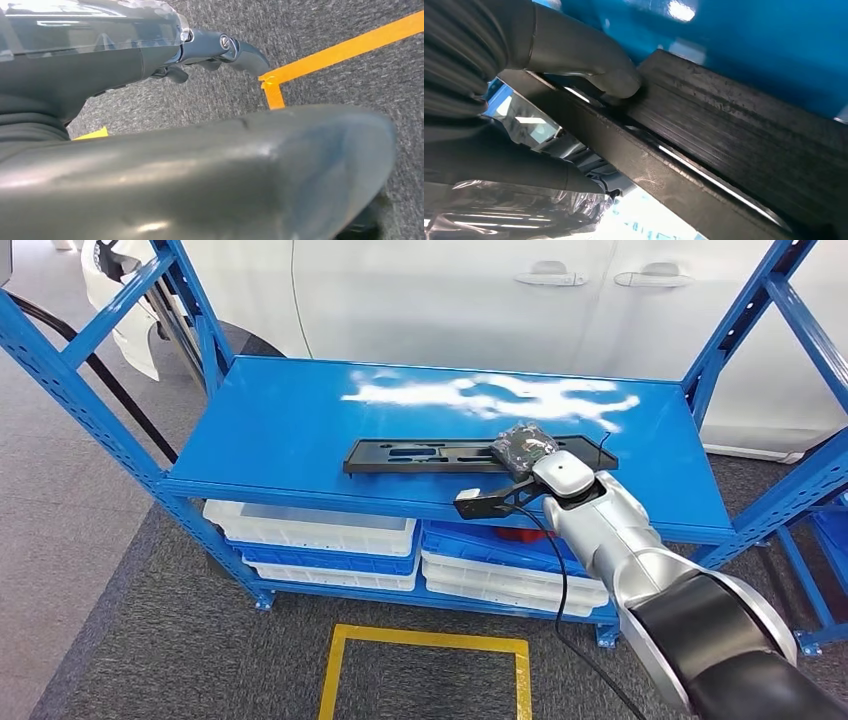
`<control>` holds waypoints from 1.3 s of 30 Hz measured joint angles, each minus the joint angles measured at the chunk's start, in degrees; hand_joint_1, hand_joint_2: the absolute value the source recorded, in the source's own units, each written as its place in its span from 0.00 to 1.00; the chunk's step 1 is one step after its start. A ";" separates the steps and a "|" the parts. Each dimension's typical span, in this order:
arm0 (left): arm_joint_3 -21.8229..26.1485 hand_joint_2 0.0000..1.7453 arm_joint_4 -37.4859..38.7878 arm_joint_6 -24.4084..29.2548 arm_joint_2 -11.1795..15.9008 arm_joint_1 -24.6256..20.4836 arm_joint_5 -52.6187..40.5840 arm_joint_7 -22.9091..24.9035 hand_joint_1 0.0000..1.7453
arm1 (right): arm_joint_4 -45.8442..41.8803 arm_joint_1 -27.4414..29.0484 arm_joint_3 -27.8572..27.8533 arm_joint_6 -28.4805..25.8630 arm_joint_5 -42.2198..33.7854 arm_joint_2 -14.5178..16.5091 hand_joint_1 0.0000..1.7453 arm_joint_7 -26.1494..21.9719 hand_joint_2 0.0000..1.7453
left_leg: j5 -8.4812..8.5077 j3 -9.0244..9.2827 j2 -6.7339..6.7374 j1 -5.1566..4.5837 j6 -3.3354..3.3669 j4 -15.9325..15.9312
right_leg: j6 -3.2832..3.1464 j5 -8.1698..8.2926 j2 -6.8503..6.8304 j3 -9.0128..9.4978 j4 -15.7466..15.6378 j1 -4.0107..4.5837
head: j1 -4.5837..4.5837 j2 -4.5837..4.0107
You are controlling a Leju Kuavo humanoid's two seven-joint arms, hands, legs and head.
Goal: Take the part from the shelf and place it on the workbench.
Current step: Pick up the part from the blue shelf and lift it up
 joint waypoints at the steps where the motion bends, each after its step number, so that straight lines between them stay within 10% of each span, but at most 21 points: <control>1: 0.00 0.00 0.00 0.00 0.01 -0.05 0.02 -0.01 0.00 | -0.02 -0.15 0.04 0.01 0.00 0.00 1.00 -0.08 1.00 | 1.70 2.05 0.01 -0.04 0.19 -4.19 | 0.17 -0.09 0.05 0.06 0.07 0.07 | 0.00 0.00; 3: 0.00 0.00 0.00 0.00 0.00 -0.13 0.07 -0.09 0.00 | -0.04 -0.48 0.11 0.03 -0.01 -0.04 1.00 -0.24 1.00 | 3.36 4.71 -0.03 -0.23 0.74 -9.72 | 0.70 -0.18 0.14 0.03 0.21 0.25 | 0.01 0.00; 8: 0.00 0.00 0.00 0.04 -0.06 -0.11 0.15 -0.38 0.00 | -0.04 -0.74 -0.01 -0.17 -2.35 -0.25 1.00 -1.90 1.00 | 3.93 5.18 0.01 -0.21 2.56 -11.30 | 2.38 -1.42 0.15 -0.77 1.76 0.13 | 0.02 0.00; 12: 0.00 0.00 0.00 0.13 -0.08 -0.07 0.19 -0.54 0.00 | -0.09 -0.28 -1.55 -0.65 -7.89 -0.35 1.00 -5.84 1.00 | 4.10 5.06 0.11 -0.27 3.10 -11.44 | 3.06 -7.50 0.13 -7.03 14.97 -0.04 | 0.02 0.00; 15: 0.00 0.00 0.00 0.41 -0.10 -0.03 0.09 -0.64 0.00 | -1.18 -0.26 -4.12 -0.92 -14.91 -0.24 1.00 -11.96 1.00 | 4.01 5.07 -0.06 -0.28 3.00 -11.23 | 2.91 -4.20 0.10 -5.74 11.91 -0.05 | 0.02 0.00; 19: 0.01 1.00 0.00 2.13 -0.13 0.07 0.28 0.03 0.00 | -5.47 -1.46 -8.36 3.36 -26.24 0.88 1.00 -19.47 1.00 | 3.62 4.49 -0.04 -0.62 2.11 -10.53 | 1.81 -0.01 0.13 -0.85 0.74 0.32 | 0.02 0.00; 23: 0.08 1.00 0.00 4.46 -0.09 0.09 0.95 0.43 0.00 | -13.28 -1.68 -11.19 12.73 -43.28 1.94 1.00 -24.40 1.00 | 2.58 3.85 -0.01 -0.64 0.88 -9.31 | 0.54 0.17 -0.09 -0.75 0.21 0.08 | 0.01 0.00; 28: 0.38 1.00 0.00 6.14 -0.08 0.40 1.50 -0.27 0.00 | -28.78 0.32 -12.29 25.35 -67.95 2.15 1.00 -21.96 1.00 | -3.76 -2.92 0.03 -0.08 -0.30 5.44 | -0.14 0.03 -0.29 -0.52 0.07 -0.01 | 0.01 0.00; 33: 0.52 1.00 0.00 6.72 -0.11 0.57 2.08 -2.59 0.00 | -43.02 7.32 -12.12 32.57 -87.59 -0.37 1.00 -20.83 1.00 | 3.45 3.71 0.02 0.01 0.30 -8.59 | 0.75 -0.60 -0.20 0.07 0.29 0.15 | 0.01 0.00; 39: 0.97 1.00 0.00 7.48 -0.27 0.82 2.50 -4.84 0.00 | -53.54 18.17 -10.09 34.76 -96.21 -3.79 1.00 -22.27 1.00 | 3.72 4.85 0.02 -0.09 2.50 -11.07 | 2.59 -2.55 -0.17 -0.92 2.69 0.01 | 0.02 0.00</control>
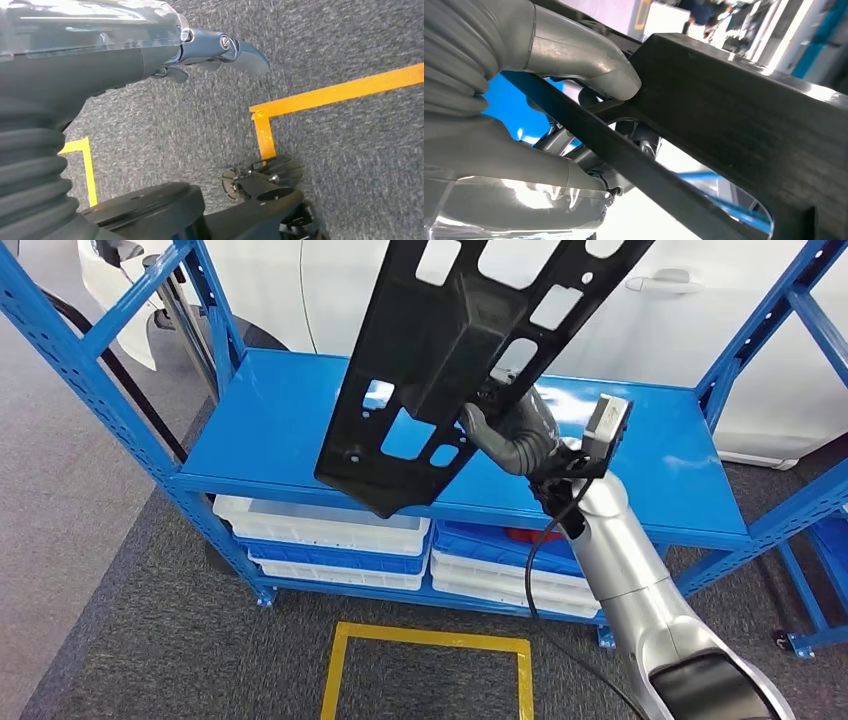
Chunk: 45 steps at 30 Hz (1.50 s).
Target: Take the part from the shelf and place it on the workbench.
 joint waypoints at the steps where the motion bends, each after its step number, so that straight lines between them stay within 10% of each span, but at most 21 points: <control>1: 0.04 1.00 0.00 0.23 -0.04 0.00 0.03 -0.14 0.00 | -1.00 1.13 0.28 0.80 -1.33 -0.34 1.00 0.33 1.00 | 0.07 0.03 0.04 0.00 0.27 -0.10 | 0.16 -1.70 0.02 -1.37 2.99 -0.07 | 0.01 0.00; 3: 0.27 1.00 0.00 0.75 -0.10 0.08 0.40 -0.69 0.00 | -2.82 4.24 0.91 2.25 -3.31 -0.65 1.00 1.06 1.00 | 0.04 0.01 0.01 -0.10 0.56 -0.08 | 0.38 -4.97 0.04 -4.95 10.56 -0.06 | 0.01 0.00; 5: 0.51 1.00 0.00 1.08 -0.13 0.36 0.74 -1.43 0.00 | -4.98 9.02 1.73 2.18 -3.74 -0.76 1.00 1.20 1.00 | -0.03 0.07 -0.19 -0.16 0.65 -0.02 | 0.37 -4.94 0.04 -6.33 13.22 -0.06 | 0.01 0.00; 10: 0.61 1.00 0.00 0.04 -0.27 1.16 0.86 -2.56 0.00 | -14.08 24.22 3.82 -4.38 1.86 -1.06 1.00 -2.69 1.00 | -0.61 0.21 -0.83 -0.50 0.03 0.33 | -0.85 1.49 -0.07 0.94 -1.84 0.35 | 0.01 0.00; 15: 0.83 1.00 0.00 -2.00 -0.26 1.18 0.69 1.50 0.00 | -21.78 33.13 4.34 -8.06 5.33 -1.53 1.00 -3.58 1.00 | -2.61 -0.24 -0.57 -0.56 -1.52 2.24 | -2.22 1.76 0.06 1.64 -3.16 -0.06 | -0.01 0.00; 20: 0.85 1.00 0.00 -1.67 -0.25 0.85 0.65 3.61 0.00 | -25.24 36.80 4.33 -9.07 6.36 -1.67 1.00 -2.99 1.00 | -9.42 -6.12 -0.16 0.00 -2.60 16.76 | -2.65 1.95 -0.15 1.80 -3.17 -0.11 | -0.01 0.00; 25: 0.79 1.00 0.00 -2.63 -0.20 0.63 -0.54 6.04 0.00 | -27.47 39.71 3.97 -9.95 6.52 -1.69 1.00 -1.48 1.00 | -2.93 2.59 -0.15 0.07 -1.96 1.18 | -1.84 2.06 0.13 1.61 -2.57 0.03 | -0.01 0.00; 29: 0.38 1.00 0.00 -3.61 -0.19 0.91 -1.79 8.68 0.00 | -28.31 40.63 2.45 -10.39 5.24 -1.20 1.00 -0.46 1.00 | -1.66 2.51 -0.10 -0.11 -0.37 -0.10 | -0.34 2.22 0.29 1.16 -2.38 -0.01 | 0.00 0.00; 35: 0.21 1.00 0.00 -4.14 -0.18 0.63 -2.21 9.57 0.00 | -28.44 40.66 0.34 -10.28 4.33 -0.68 1.00 0.41 1.00 | 1.14 -0.63 0.18 -0.36 0.89 -0.50 | 0.50 -8.53 0.24 -3.39 13.17 -0.15 | 0.01 0.00; 40: -0.58 1.00 0.00 -4.45 -0.18 0.32 -3.25 8.11 0.00 | -28.44 39.96 -1.09 -10.35 3.98 -0.06 1.00 1.78 1.00 | 2.72 -2.81 0.92 -0.59 0.21 -0.01 | -0.40 -3.64 -2.52 7.66 -1.31 0.33 | 0.01 0.00; 45: -1.21 1.00 0.00 -4.44 -0.14 0.36 -3.54 7.65 0.00 | -28.46 39.42 -2.00 -10.38 3.87 0.51 1.00 2.19 1.00 | 3.04 -2.76 2.20 -0.47 -1.64 0.16 | -2.62 -2.64 -2.19 7.89 -4.08 0.62 | 0.01 0.00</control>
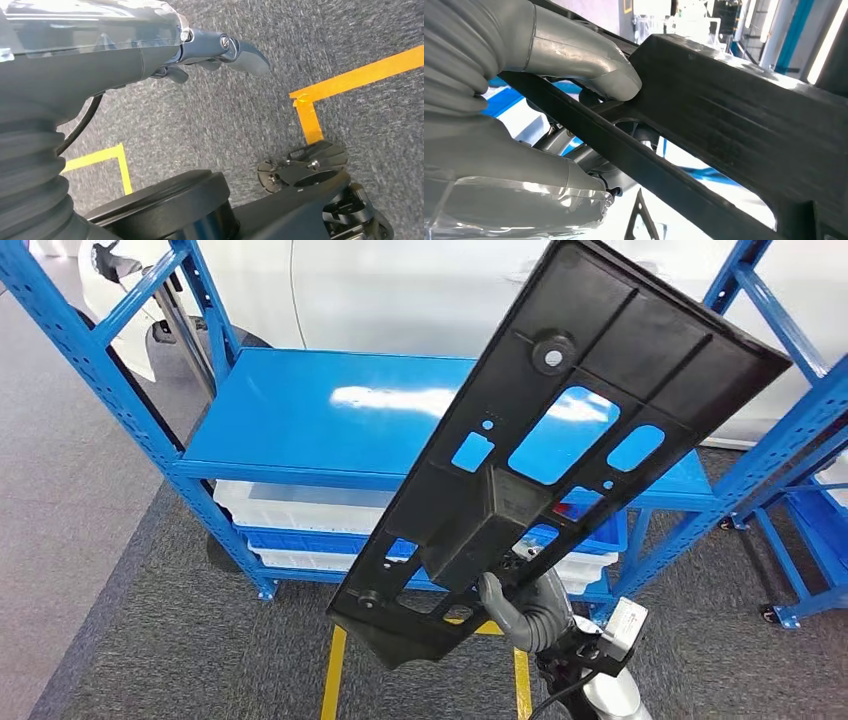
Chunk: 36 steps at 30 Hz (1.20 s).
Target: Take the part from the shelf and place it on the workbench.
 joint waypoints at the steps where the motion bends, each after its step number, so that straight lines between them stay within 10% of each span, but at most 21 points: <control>1: -0.03 1.00 0.00 -0.01 0.02 -0.02 0.00 -0.04 0.00 | -0.02 0.01 -0.12 0.02 0.00 0.19 1.00 0.02 1.00 | -1.37 -0.50 -0.26 0.02 -0.37 1.23 | -0.37 0.60 0.45 -0.40 -0.16 -0.12 | 0.00 0.00; 4: -0.05 1.00 0.00 0.03 0.04 -0.28 0.07 -0.19 0.00 | -0.04 0.09 -0.51 0.15 -0.01 0.72 1.00 0.22 1.00 | -8.73 -3.66 -1.24 0.07 -1.01 11.59 | -0.95 1.99 1.51 -1.89 -0.19 -0.12 | 0.00 0.00; 6: -0.04 1.00 0.00 0.06 0.05 -0.43 0.37 -0.05 0.00 | -0.03 0.13 -0.77 0.20 0.00 0.90 1.00 0.38 1.00 | -10.41 -3.97 -1.33 0.06 -0.98 15.85 | -0.99 2.66 1.97 -2.75 0.06 0.04 | 0.00 0.00; 12: 0.11 1.00 0.00 -0.98 0.15 -0.07 1.45 0.52 0.00 | -0.04 0.10 -1.49 0.19 0.15 1.33 1.00 0.32 1.00 | -5.34 6.71 -2.06 -0.51 1.10 -0.55 | -0.18 3.44 2.56 -4.08 0.85 0.32 | -0.02 0.00; 16: 0.12 1.00 0.00 -1.47 -0.01 -0.02 1.69 0.52 0.00 | -0.05 0.09 -1.92 0.20 0.22 1.55 1.00 0.09 1.00 | -4.04 6.17 -1.78 -0.39 1.80 -1.64 | 1.19 2.83 2.56 -4.96 1.81 0.19 | -0.01 0.00; 20: 0.16 1.00 0.00 -1.67 -0.03 -0.05 1.72 0.52 0.00 | -0.04 -0.06 -2.44 0.20 0.26 1.55 1.00 0.01 1.00 | -2.26 4.01 -1.40 -0.13 2.39 -1.90 | 2.17 -5.75 2.51 -9.35 13.91 -0.33 | 0.00 0.00; 22: 0.17 1.00 0.00 -1.78 -0.04 -0.03 1.72 0.44 0.00 | -0.04 -0.02 -2.55 0.21 0.27 1.55 1.00 0.01 1.00 | -1.43 2.55 -1.32 -0.09 2.21 -1.54 | 2.49 -5.67 2.48 -9.16 16.20 -0.63 | 0.00 0.00; 26: 0.21 1.00 0.00 -1.86 -0.04 -0.13 1.76 0.25 0.00 | -0.09 -0.03 -2.64 0.28 0.37 1.55 1.00 -0.01 1.00 | 0.03 0.17 -1.35 -0.08 1.26 -0.45 | 2.34 -0.99 2.26 -0.32 3.23 -0.85 | -0.02 0.00; 30: 0.27 1.00 0.00 -1.84 -0.02 -0.10 2.04 0.21 0.00 | -0.13 -0.03 -2.67 0.37 0.44 1.55 1.00 -0.09 1.00 | 1.36 -0.45 -1.46 -0.03 -0.14 -0.36 | 0.71 -0.31 2.44 -0.01 0.74 -0.53 | -0.04 0.00; 36: 0.35 1.00 0.00 -1.78 0.07 -0.21 2.28 -0.12 0.00 | -0.07 -0.17 -2.67 0.61 0.56 1.57 1.00 -0.15 1.00 | -11.02 -3.43 -1.68 0.15 -1.55 14.87 | -0.84 3.82 2.13 -4.75 0.73 -0.46 | -0.04 0.00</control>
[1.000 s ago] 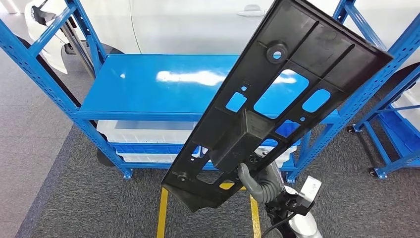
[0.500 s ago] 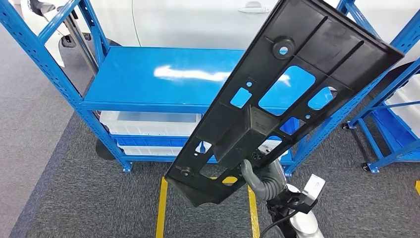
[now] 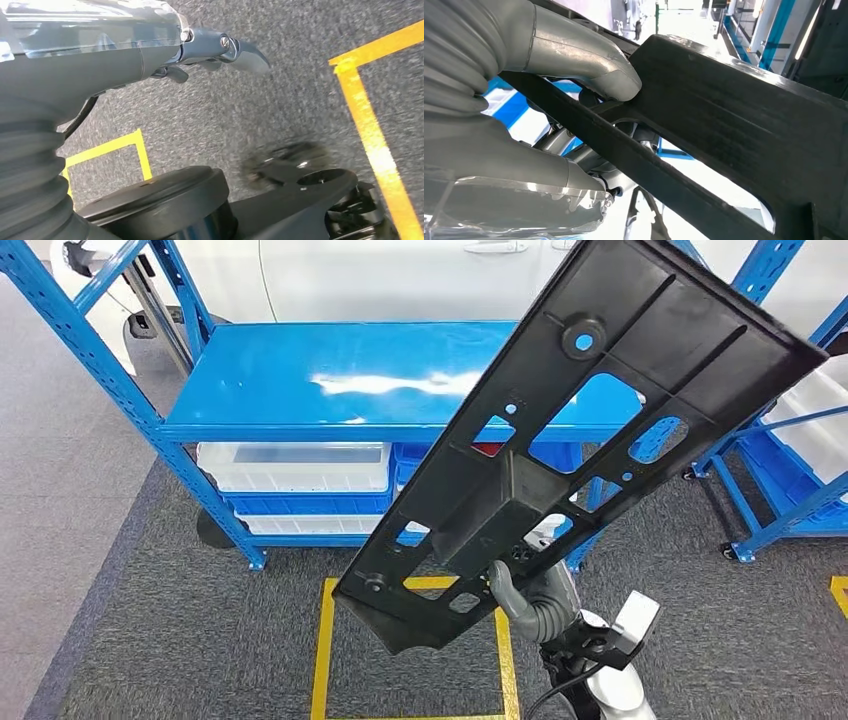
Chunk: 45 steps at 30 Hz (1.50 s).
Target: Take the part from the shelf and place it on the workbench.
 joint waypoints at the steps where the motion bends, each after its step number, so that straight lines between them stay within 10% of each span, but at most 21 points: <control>1: 0.00 1.00 0.00 -0.01 0.00 -0.01 -0.01 0.01 0.00 | 0.04 0.00 0.00 0.08 0.01 0.00 1.00 0.00 1.00 | 0.47 0.76 0.00 0.00 0.01 1.28 | 0.05 0.65 0.01 -0.91 0.08 0.07 | 0.00 0.00; 4: 0.00 1.00 0.00 0.02 0.02 0.15 -0.06 0.11 0.00 | 0.13 -0.03 0.00 0.42 0.01 0.00 1.00 -0.02 1.00 | 3.85 8.25 -0.14 -0.09 0.84 -6.42 | 0.43 2.38 0.10 -3.20 0.42 0.26 | 0.00 0.00; 7: 0.00 1.00 0.00 0.11 -0.04 0.29 -0.05 0.17 0.00 | 0.13 -0.31 0.00 0.65 0.01 0.01 1.00 -0.07 1.00 | 2.32 14.70 -0.41 -0.55 1.88 -16.56 | 1.30 3.93 0.07 -4.03 0.43 0.33 | -0.01 0.00; 10: 0.01 1.00 0.01 0.17 -0.21 0.50 0.02 0.17 0.00 | 0.14 -0.58 -0.01 0.74 0.02 0.04 1.00 -0.09 1.00 | 3.64 13.91 -0.11 -0.47 2.88 -17.47 | 2.30 4.24 0.08 -4.60 0.59 0.20 | -0.01 0.00; 15: 0.01 1.00 0.02 0.85 -0.25 0.65 -0.37 -0.68 0.00 | 0.21 -0.74 -0.02 1.18 -0.18 0.04 1.00 0.51 1.00 | 7.12 9.65 0.70 -0.36 3.91 -17.61 | 3.26 -6.17 0.15 -9.01 15.16 -0.18 | 0.00 0.00; 17: 0.01 1.00 0.02 1.23 -0.28 0.72 -0.42 -1.08 0.00 | 0.31 -0.73 -0.02 1.90 -0.68 0.04 1.00 1.42 1.00 | 8.27 7.91 1.40 -0.38 3.73 -17.41 | 3.54 -3.69 0.04 -8.14 17.46 -0.30 | 0.00 0.00; 19: 0.00 1.00 0.02 1.46 -0.32 0.71 -0.45 -1.20 0.00 | 0.39 -0.81 -0.02 2.52 -1.08 0.04 1.00 2.14 1.00 | 9.06 6.54 2.21 -0.40 3.38 -16.91 | 3.52 -0.93 -1.18 -3.14 11.71 -0.33 | 0.00 0.00; 22: 0.00 1.00 0.02 1.68 -0.38 0.67 -0.60 -1.19 0.00 | 0.43 -1.18 -0.02 2.86 -1.31 0.04 1.00 2.68 1.00 | 9.61 5.78 3.44 -0.66 2.58 -15.96 | 2.38 -3.38 -3.73 4.36 0.62 0.26 | -0.01 0.00; 26: 0.00 1.00 0.02 1.89 -0.38 0.64 -0.85 -1.21 0.00 | 0.44 -1.15 -0.02 2.92 -1.50 0.01 1.00 2.67 1.00 | 8.69 5.21 3.55 -0.40 1.10 -14.49 | 0.31 -2.68 -2.23 3.98 -0.87 0.30 | -0.01 0.00; 30: 0.00 1.00 0.01 1.93 -0.33 0.26 -0.98 -1.40 0.00 | 0.44 -1.00 -0.02 2.98 -1.60 0.02 1.00 2.59 1.00 | 0.26 0.90 0.54 -0.14 0.27 -1.01 | -0.44 -0.98 -0.21 2.01 -0.75 0.26 | -0.01 0.00; 32: -0.02 1.00 0.02 1.88 -0.33 0.14 -1.10 -1.39 0.00 | 0.44 -0.74 -0.02 2.96 -1.66 0.02 1.00 2.56 1.00 | 0.45 1.88 0.35 -0.14 0.40 0.16 | -0.34 -0.47 1.10 1.22 -0.48 0.32 | -0.01 0.00; 36: -0.08 1.00 0.02 1.84 -0.28 0.76 -1.28 -1.15 0.00 | 0.37 -0.59 -0.02 2.86 -1.82 0.05 1.00 2.52 1.00 | 5.21 10.71 -2.94 -0.16 1.58 -14.08 | 0.31 0.12 3.71 0.38 0.02 0.29 | -0.01 0.00; 39: -0.15 1.00 0.02 1.85 -0.30 0.97 -1.44 -1.07 0.00 | 0.14 -0.53 -0.07 2.83 -1.90 0.09 1.00 2.55 1.00 | 5.19 11.70 -3.18 -0.19 1.99 -16.69 | 1.44 0.83 5.19 -0.43 0.05 0.18 | -0.01 0.00; 42: -0.27 1.00 0.02 1.86 -0.39 0.90 -1.56 -0.98 0.00 | -0.22 -0.49 -0.29 2.81 -1.91 0.09 1.00 2.61 1.00 | 5.86 11.54 -1.31 0.25 2.94 -17.52 | 2.09 -1.17 3.21 -2.21 3.15 0.31 | 0.01 0.00; 45: -0.28 1.00 0.02 1.84 -0.40 1.04 -1.54 -0.85 0.00 | -0.36 -0.45 -0.37 2.85 -1.91 0.10 1.00 2.69 1.00 | 6.07 11.09 0.67 0.19 3.28 -17.52 | 2.74 -6.34 0.92 -7.34 13.87 -0.02 | 0.01 0.00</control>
